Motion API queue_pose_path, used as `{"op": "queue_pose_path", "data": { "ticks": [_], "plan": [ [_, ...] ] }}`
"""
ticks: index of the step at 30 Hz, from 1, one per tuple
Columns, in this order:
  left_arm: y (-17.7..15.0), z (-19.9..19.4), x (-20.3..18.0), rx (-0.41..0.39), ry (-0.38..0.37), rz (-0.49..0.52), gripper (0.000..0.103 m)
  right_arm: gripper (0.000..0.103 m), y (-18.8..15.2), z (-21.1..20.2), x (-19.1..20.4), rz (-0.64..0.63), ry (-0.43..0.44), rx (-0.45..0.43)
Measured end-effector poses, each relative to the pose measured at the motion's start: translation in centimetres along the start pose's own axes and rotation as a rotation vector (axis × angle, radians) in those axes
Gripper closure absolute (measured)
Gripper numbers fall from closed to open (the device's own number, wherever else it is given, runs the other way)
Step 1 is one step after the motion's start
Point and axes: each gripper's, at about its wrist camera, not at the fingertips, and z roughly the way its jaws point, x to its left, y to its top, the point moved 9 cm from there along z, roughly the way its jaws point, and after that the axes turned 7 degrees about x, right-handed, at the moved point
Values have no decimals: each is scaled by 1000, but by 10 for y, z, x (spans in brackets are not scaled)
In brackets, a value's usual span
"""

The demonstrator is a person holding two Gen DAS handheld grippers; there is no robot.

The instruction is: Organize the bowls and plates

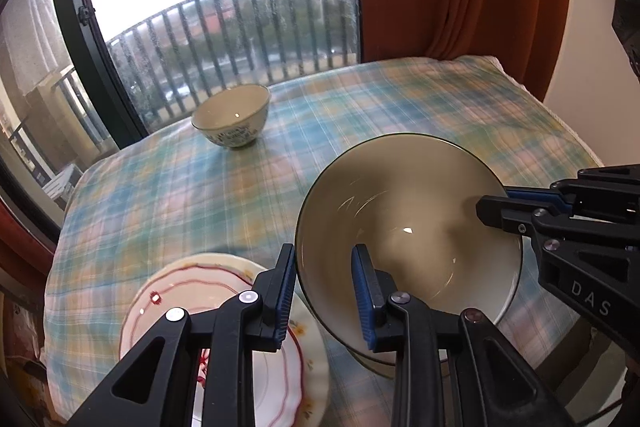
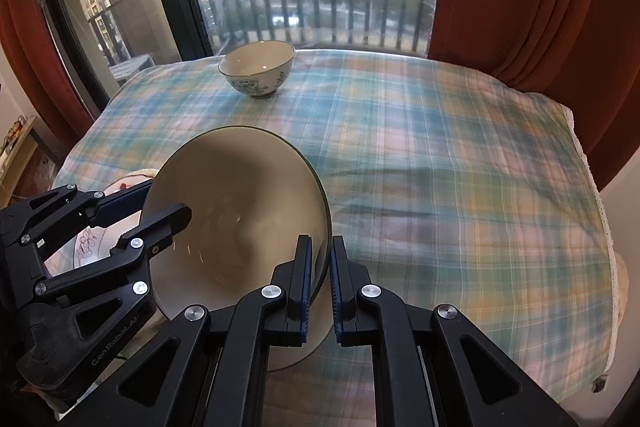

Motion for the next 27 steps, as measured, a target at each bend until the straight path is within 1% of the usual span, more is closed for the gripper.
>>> {"op": "queue_pose_path", "data": {
  "ticks": [5,10,11,14,17,20,21,22,24,26,27],
  "plan": [
    [-9,9,-6,29,-9,11,77,92,-13,14,-3,5,10,40],
    [-15,14,-10,31,-14,19,77,92,-21,24,-6,16,37,61],
    [-16,16,-11,30,-10,24,77,92,-23,27,-6,18,36,66],
    [-19,16,-14,-6,18,41,77,92,-26,30,-6,16,34,65],
    [-23,19,-14,-4,2,41,77,92,-30,29,-7,18,37,58],
    [-30,26,-16,26,-19,43,76,91,-32,28,-6,16,33,56],
    [-31,26,-16,19,-13,48,75,88,-32,28,-5,17,40,53],
    [-31,26,-17,19,-10,52,75,88,-32,27,-5,24,41,45],
    [-30,26,-16,24,-32,34,69,88,-31,28,-5,28,21,43],
    [-28,26,-17,31,-60,17,67,80,-30,30,-3,23,23,37],
    [-28,25,-17,30,-66,13,65,73,-29,30,-1,18,31,33]
  ]
}}
